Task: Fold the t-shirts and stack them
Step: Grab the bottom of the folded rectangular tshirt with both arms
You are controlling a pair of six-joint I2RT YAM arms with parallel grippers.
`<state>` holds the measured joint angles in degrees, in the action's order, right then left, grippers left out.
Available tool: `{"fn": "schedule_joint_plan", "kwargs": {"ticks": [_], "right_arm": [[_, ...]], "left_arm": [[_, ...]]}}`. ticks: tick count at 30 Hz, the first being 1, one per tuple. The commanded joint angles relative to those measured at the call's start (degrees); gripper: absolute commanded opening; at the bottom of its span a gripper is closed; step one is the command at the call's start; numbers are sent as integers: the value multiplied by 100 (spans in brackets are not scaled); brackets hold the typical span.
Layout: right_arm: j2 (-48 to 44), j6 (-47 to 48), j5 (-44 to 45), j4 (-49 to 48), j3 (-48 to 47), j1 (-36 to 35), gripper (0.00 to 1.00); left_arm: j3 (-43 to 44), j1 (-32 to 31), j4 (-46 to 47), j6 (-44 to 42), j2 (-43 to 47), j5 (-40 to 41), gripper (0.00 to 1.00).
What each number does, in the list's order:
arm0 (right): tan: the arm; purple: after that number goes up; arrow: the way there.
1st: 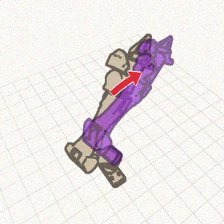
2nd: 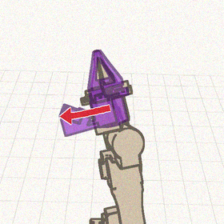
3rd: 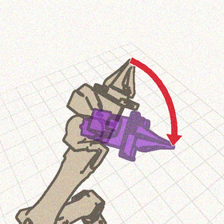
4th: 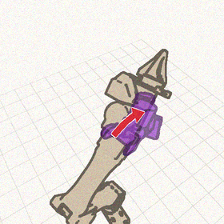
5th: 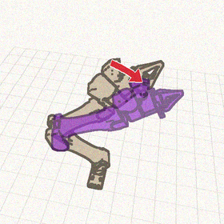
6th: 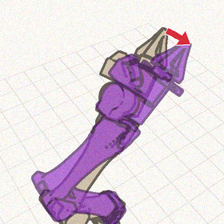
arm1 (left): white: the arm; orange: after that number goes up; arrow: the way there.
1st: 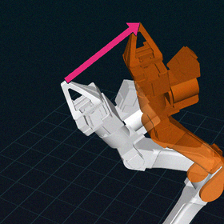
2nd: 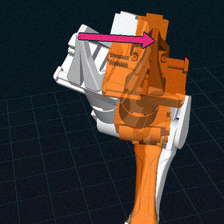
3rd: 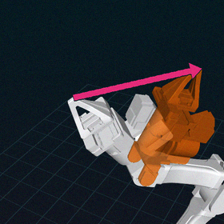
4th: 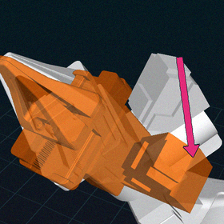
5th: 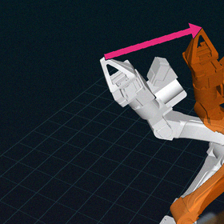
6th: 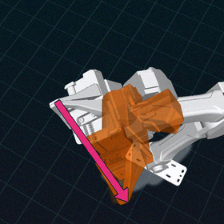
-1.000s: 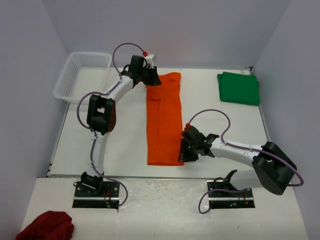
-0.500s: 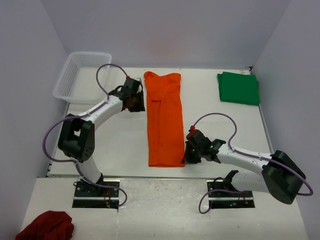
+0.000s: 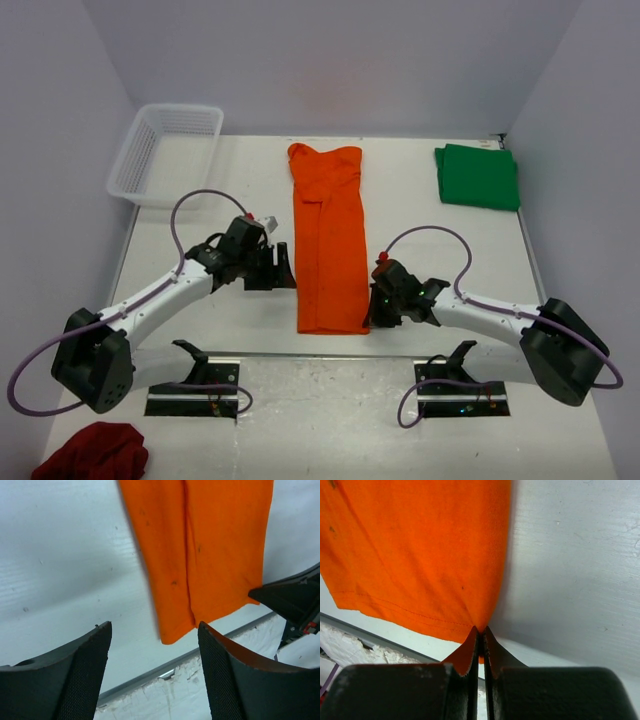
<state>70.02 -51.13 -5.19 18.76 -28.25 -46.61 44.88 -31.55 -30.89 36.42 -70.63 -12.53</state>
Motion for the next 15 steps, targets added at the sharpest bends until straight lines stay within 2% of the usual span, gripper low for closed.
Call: {"fn": "schedule_joint_plan", "kwargs": {"ticks": [1, 4, 5, 7, 8, 10, 15], "right_arm": [[21, 69, 9, -163, -67, -41, 0], [-14, 60, 1, -136, -67, -41, 0], [-32, 60, 27, -119, -67, -50, 0], [-23, 51, 27, -127, -49, -50, 0], [-23, 42, 18, -127, -58, -41, 0], [-15, 51, 18, -136, -40, -50, 0], [-49, 60, 9, -145, 13, -68, 0]], "left_arm": [[-304, -88, 66, 330, 313, -285, 70], [-392, -281, 31, 523, 252, -65, 60], [-367, -490, 13, 558, 173, -21, 53], [-174, -938, -135, 769, -117, 399, 43], [-68, -1089, -241, 839, -222, 784, 41], [212, -1352, -425, 1093, -521, 1111, 39], [556, -1951, -689, 1455, -855, 1762, 42]]}}
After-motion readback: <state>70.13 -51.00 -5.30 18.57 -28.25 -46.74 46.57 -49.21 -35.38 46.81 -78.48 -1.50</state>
